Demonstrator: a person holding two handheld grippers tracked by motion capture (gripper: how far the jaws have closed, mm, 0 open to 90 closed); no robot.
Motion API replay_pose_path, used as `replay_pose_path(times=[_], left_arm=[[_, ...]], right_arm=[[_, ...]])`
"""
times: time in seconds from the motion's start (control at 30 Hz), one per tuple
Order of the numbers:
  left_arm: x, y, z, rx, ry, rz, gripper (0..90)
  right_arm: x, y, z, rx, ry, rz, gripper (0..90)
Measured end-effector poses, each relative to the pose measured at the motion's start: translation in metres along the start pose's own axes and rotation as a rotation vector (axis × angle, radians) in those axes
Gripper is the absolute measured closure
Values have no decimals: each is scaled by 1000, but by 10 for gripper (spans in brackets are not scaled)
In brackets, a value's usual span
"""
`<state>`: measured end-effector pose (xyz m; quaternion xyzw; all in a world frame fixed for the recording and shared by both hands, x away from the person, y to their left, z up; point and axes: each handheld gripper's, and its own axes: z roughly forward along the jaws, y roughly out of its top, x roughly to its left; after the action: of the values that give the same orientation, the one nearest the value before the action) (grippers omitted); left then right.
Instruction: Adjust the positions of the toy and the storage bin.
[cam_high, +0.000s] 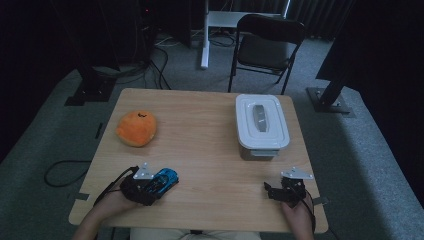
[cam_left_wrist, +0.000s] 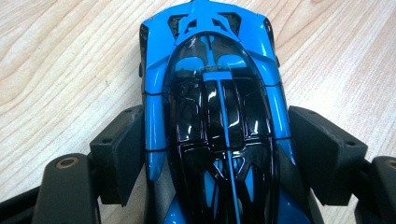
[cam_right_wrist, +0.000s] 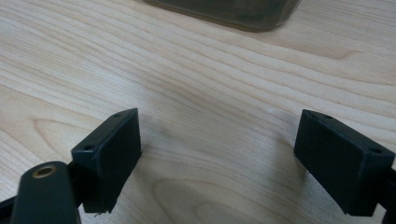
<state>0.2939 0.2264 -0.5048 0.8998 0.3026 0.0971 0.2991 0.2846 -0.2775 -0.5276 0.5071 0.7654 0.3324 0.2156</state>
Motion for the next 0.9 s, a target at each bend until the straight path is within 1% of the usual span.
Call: replay_pose_path(times=[0.07,0.1,0.2,0.23,0.3,0.33,0.4,0.5,0.53,0.57,0.6,0.63,0.67,0.7,0.73,0.77,0.8,0.83,0.9], left_arm=[[0,0,-2,-5,7,-1,245],[0,0,-4,-20,16,-8,227],[0,3,-12,-56,8,-17,222],[1,4,-15,-67,21,-21,221],[4,7,-22,-86,27,-27,222],[5,8,-24,-90,36,-34,222],[10,10,-28,-95,63,-52,222],[17,11,-31,-99,90,-74,222],[20,12,-32,-96,101,-87,222],[22,13,-33,-91,114,-88,222],[24,15,-34,-82,138,-97,222],[26,16,-35,-72,147,-104,222],[28,17,-36,-75,155,-113,222],[31,19,-39,-83,166,-130,222],[33,20,-40,-79,179,-139,222],[36,22,-42,-78,207,-152,223],[40,23,-44,-84,227,-172,223],[45,25,-45,-86,235,-200,223],[54,29,-49,-100,286,-225,223]], right_arm=[[0,0,0,0,0,0,141],[0,0,0,0,0,0,141],[0,0,0,0,-1,2,141],[0,0,0,0,-1,2,141],[0,0,0,0,-1,2,141],[0,0,0,0,-2,2,141],[0,0,0,0,-2,2,141],[0,0,0,0,-2,2,141],[0,0,0,0,-1,4,141],[0,0,0,0,-2,3,141],[0,0,0,0,-2,4,141],[0,0,0,0,-2,3,141],[0,0,0,0,-2,3,141],[0,0,0,0,-2,3,141],[0,0,0,1,-2,3,141],[0,0,0,1,-2,3,141],[0,0,0,0,-2,4,141],[0,0,0,0,-2,3,141],[0,0,0,0,-2,4,141]])
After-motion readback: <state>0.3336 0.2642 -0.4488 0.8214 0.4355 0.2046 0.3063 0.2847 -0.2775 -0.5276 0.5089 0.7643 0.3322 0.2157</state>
